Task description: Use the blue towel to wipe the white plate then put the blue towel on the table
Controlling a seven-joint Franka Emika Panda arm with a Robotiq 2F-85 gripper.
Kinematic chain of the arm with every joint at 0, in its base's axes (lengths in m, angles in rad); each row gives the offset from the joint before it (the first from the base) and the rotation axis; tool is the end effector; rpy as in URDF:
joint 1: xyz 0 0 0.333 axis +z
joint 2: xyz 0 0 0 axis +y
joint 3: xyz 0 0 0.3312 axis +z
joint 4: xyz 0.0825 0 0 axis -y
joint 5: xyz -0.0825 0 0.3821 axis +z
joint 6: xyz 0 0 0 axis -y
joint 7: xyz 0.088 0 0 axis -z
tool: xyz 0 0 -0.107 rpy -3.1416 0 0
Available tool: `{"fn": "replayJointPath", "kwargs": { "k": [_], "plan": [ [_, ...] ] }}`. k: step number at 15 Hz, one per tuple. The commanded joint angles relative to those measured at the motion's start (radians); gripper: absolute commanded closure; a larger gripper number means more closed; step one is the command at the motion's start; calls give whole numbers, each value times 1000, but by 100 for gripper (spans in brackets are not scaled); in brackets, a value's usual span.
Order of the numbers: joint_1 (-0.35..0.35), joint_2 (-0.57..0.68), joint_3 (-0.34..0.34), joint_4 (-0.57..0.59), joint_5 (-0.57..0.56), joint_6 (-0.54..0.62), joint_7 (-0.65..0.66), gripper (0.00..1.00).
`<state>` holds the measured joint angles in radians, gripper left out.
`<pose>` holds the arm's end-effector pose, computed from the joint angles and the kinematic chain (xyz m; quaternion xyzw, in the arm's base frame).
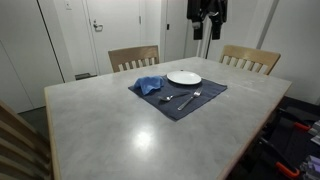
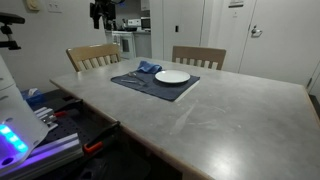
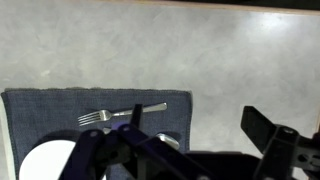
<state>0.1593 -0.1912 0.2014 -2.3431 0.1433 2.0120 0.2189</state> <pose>0.4228 0.1700 0.4132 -0.9960 -0.0324 0.0803 0.0215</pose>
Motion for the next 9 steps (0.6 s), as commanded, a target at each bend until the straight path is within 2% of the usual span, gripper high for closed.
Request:
{"fn": "replayJointPath", "kwargs": {
  "k": [1, 6, 9],
  "plan": [
    [-5, 76, -19, 67, 3, 12, -39, 0],
    [-3, 181, -33, 157, 11, 47, -79, 0],
    [0, 262, -30, 215, -22, 64, -29, 0]
  ]
}}
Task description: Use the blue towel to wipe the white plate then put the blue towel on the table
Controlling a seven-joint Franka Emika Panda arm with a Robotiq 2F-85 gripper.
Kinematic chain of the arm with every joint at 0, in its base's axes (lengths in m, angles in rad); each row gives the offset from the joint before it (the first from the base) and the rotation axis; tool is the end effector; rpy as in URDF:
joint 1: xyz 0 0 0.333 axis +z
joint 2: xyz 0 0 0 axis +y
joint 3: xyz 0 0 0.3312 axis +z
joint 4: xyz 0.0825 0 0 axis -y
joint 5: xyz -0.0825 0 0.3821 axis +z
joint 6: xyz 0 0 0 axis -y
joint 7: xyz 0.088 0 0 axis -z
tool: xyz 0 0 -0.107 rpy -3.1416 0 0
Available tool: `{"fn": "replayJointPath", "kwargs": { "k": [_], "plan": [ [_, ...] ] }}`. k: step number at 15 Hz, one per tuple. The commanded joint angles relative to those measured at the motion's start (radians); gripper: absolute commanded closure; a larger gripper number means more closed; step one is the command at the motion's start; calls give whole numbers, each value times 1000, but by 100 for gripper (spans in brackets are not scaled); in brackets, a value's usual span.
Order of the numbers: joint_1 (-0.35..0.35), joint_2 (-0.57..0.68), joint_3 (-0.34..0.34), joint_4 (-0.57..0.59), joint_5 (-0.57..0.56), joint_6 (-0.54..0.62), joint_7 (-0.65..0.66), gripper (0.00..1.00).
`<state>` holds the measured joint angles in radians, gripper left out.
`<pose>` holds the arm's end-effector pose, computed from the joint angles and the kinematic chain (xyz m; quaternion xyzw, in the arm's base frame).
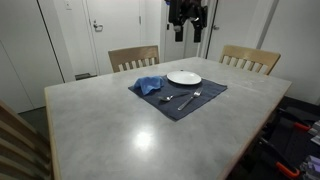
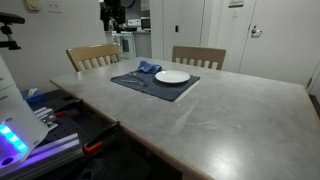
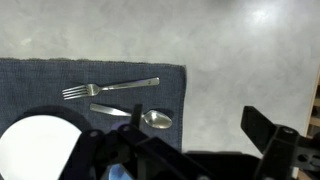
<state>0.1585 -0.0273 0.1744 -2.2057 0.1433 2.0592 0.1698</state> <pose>0.4787 0.1739 0.3994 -0.9955 -0.0438 0.0723 0.0421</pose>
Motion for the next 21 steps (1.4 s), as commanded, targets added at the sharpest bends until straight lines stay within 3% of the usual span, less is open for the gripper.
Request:
{"fn": "replayJointPath", "kwargs": {
  "k": [1, 4, 6, 7, 10, 21],
  "plan": [
    [3, 125, -3, 96, -38, 26, 37, 0],
    [10, 234, -13, 178, -143, 59, 48, 0],
    [3, 299, -12, 246, -85, 56, 10, 0],
    [10, 219, -14, 162, -105, 60, 36, 0],
    [12, 289, -18, 227, -100, 60, 33, 0],
    [2, 336, -34, 266, -137, 79, -43, 0]
  ]
}}
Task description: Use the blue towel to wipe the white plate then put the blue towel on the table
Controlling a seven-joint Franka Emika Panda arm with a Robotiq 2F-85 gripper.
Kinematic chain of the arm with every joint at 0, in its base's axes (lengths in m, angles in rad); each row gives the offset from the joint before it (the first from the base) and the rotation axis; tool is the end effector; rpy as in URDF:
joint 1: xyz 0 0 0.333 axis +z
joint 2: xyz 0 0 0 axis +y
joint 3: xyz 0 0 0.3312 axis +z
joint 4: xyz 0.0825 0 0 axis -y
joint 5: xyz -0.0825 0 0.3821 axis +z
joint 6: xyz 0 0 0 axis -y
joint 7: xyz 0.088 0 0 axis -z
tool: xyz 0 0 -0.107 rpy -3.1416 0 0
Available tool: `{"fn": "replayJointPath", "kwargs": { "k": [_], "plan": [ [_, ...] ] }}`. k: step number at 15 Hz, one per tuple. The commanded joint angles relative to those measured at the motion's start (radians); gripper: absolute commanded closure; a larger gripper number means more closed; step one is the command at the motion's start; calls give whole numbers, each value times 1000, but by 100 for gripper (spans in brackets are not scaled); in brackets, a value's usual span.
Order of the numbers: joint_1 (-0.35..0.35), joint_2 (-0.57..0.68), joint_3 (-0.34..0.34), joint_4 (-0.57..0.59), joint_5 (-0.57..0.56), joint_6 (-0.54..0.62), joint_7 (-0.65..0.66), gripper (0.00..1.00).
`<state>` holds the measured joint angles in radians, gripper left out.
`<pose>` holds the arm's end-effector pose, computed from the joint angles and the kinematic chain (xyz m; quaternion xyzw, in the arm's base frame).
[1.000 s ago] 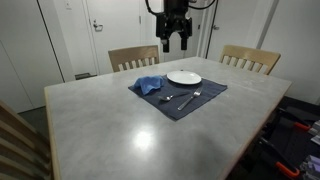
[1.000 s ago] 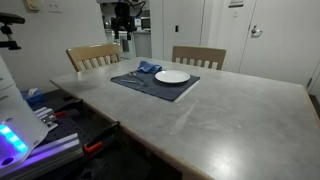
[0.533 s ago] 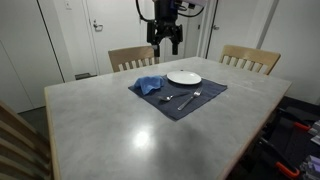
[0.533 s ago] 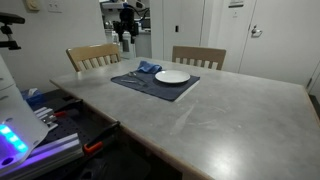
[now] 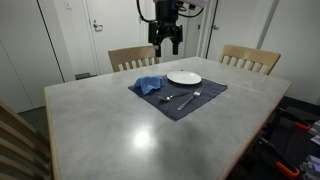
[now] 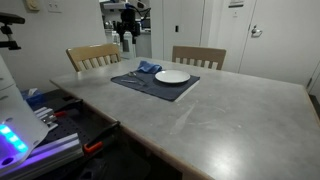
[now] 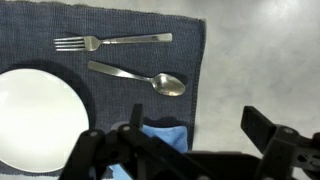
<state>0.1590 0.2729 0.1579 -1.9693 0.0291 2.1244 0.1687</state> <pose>0.5652 0.1827 0.3420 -0.9958 -0.0639 0.0636 0.0185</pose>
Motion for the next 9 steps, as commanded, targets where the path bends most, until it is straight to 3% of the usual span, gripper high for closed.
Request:
{"fn": "replayJointPath", "kwargs": {
  "k": [1, 9],
  "plan": [
    [1, 42, -21, 37, -30, 10, -56, 0],
    [-12, 135, -43, 134, -194, -24, -326, 0]
  ]
}}
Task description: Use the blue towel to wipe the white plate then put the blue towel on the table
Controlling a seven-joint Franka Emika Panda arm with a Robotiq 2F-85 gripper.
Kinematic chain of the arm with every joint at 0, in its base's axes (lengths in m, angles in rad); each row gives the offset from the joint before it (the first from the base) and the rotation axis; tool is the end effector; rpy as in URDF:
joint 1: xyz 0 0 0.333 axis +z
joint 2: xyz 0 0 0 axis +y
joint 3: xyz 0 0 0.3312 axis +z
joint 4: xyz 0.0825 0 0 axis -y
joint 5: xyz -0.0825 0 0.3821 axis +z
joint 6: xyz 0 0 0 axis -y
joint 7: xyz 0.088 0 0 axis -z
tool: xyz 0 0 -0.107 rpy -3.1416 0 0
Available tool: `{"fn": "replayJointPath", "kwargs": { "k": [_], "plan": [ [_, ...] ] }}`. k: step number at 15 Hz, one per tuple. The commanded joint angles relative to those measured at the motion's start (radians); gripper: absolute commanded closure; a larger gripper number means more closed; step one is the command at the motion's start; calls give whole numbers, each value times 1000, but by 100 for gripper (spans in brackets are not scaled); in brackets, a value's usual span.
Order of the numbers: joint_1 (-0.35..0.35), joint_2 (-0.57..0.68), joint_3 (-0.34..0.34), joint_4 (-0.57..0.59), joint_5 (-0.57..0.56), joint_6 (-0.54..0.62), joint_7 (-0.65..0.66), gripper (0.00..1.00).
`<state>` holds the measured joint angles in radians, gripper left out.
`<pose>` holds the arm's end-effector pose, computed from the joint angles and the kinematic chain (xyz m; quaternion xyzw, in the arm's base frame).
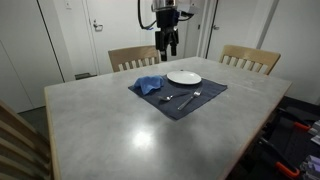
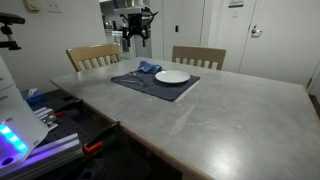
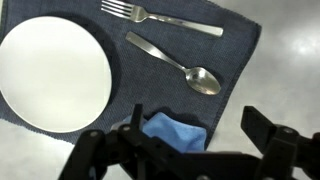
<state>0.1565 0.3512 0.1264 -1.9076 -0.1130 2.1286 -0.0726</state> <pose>0.5907 0.1622 0.3208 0.9762 0.2063 -0.0602 0.0305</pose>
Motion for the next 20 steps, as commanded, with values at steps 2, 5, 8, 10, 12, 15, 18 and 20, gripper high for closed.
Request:
{"fn": "replayJointPath", "kwargs": {
  "k": [2, 5, 8, 10, 12, 15, 18, 20],
  "plan": [
    [-4, 28, -8, 30, -32, -4, -44, 0],
    [-8, 46, -11, 49, -37, -6, -63, 0],
    [5, 55, -19, 47, -88, 42, -68, 0],
    [7, 76, -20, 65, -115, 84, -74, 0],
    [7, 99, -18, 78, -138, 144, -88, 0],
    [3, 149, -15, 109, -134, 208, -101, 0],
    [1, 213, -12, 147, -165, 280, -188, 0],
    [-2, 257, -9, 178, -187, 315, -256, 0]
  ]
}}
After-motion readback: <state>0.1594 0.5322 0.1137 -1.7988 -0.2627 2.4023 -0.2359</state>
